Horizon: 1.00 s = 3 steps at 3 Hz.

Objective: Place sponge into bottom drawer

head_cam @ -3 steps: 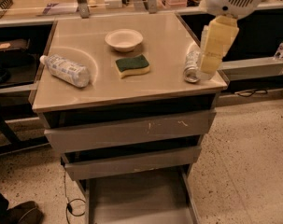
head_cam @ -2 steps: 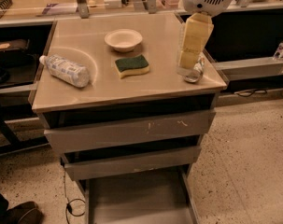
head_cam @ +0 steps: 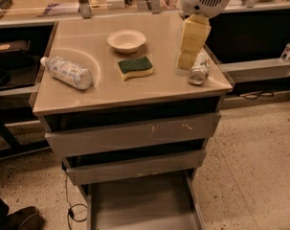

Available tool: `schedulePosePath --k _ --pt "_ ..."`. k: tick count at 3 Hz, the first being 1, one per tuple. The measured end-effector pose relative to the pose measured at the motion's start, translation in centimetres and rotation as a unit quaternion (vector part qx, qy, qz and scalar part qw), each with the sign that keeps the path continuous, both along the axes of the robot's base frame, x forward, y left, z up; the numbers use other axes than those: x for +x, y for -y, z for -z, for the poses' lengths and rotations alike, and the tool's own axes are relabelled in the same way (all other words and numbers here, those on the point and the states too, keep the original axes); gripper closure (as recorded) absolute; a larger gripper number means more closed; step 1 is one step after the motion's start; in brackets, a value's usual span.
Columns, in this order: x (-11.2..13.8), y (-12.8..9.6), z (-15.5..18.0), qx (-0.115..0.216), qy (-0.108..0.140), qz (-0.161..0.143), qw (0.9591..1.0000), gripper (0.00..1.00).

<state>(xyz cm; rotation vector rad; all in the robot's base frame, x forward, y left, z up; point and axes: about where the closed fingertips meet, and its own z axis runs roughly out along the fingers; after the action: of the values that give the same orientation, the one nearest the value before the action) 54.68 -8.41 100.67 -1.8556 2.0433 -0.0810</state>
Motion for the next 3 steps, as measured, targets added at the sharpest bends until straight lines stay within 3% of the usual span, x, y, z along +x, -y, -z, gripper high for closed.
schedulePosePath --k 1,2,3 --pt "2.9 -1.9 1.7 0.008 -0.009 -0.018 0.9998 0.00" --pt "2.9 -1.9 1.7 0.008 -0.009 -0.018 0.9998 0.00" --pt "4.6 -3.2 2.6 0.020 -0.012 -0.033 0.9992 0.00"
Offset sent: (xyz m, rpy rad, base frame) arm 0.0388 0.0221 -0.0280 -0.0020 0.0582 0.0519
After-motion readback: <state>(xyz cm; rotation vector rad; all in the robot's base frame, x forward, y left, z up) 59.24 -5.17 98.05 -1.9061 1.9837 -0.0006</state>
